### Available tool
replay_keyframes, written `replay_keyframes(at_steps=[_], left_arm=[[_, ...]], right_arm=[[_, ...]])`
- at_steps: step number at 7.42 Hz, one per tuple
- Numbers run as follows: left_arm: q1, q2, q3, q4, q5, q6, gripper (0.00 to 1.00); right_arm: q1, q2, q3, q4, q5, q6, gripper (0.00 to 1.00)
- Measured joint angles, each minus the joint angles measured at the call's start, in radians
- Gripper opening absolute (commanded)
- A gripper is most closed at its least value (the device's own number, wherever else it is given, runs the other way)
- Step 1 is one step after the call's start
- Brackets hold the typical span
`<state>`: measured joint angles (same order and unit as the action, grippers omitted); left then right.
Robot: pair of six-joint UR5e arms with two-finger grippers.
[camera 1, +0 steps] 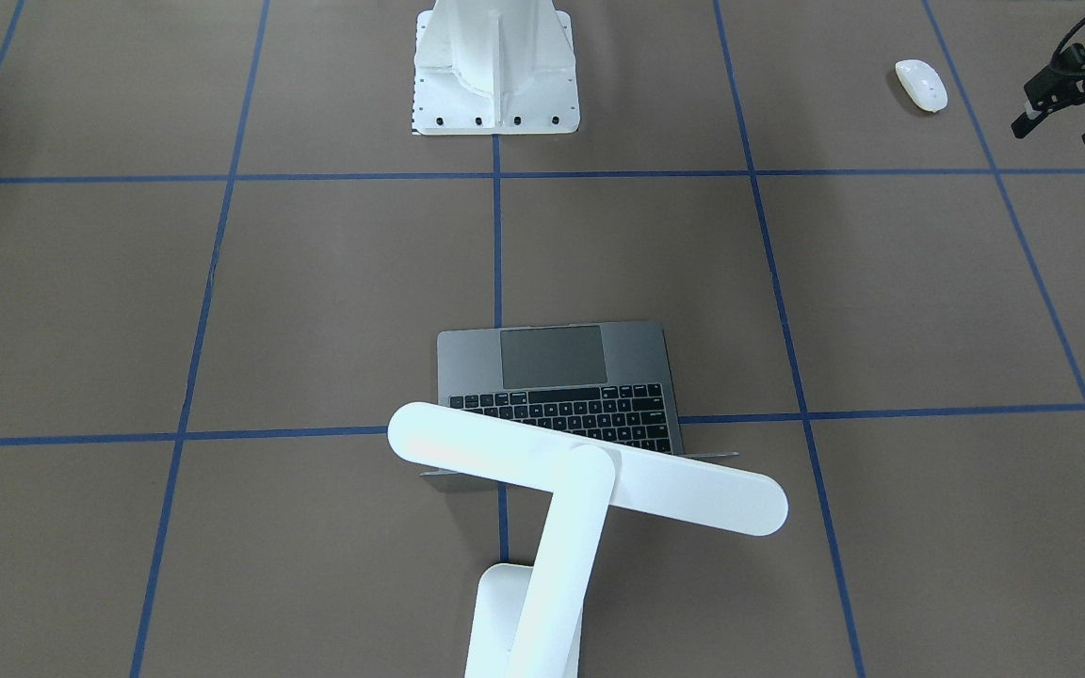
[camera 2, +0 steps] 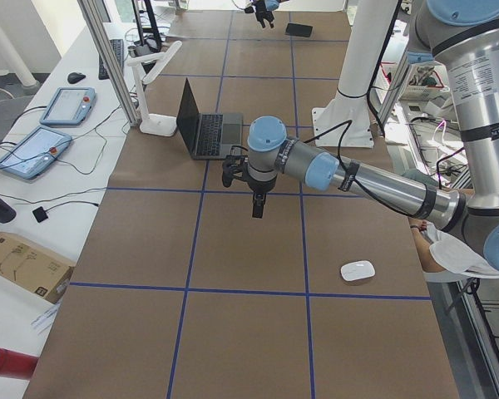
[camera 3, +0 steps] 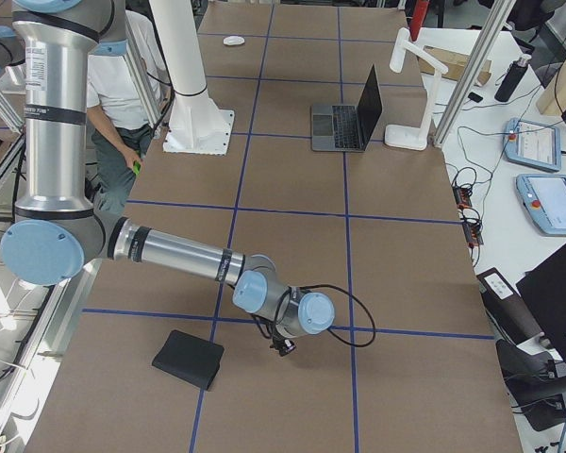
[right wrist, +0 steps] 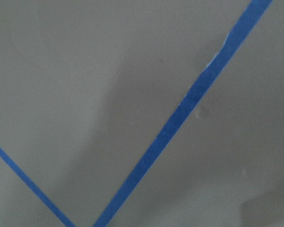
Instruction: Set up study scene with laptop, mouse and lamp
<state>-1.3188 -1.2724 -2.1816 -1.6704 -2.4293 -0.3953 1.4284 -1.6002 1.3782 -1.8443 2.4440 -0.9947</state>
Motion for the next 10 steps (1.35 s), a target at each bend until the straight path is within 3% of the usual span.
replay_keyframes(at_steps=[3,7,10], left_arm=[[0.003,-0.002,-0.002,-0.015,0.0,-0.039,1.0],[0.004,0.001,-0.005,-0.075,0.006,-0.109,1.0],[0.001,0.003,-0.016,-0.085,0.016,-0.111,1.0]], right_arm=[[0.052,0.059,-0.05,-0.236,-0.051,-0.179,0.99],[0.055,-0.002,-0.158,-0.37,-0.012,-0.392,0.98],[0.054,-0.008,-0.189,-0.383,-0.028,-0.473,0.98]])
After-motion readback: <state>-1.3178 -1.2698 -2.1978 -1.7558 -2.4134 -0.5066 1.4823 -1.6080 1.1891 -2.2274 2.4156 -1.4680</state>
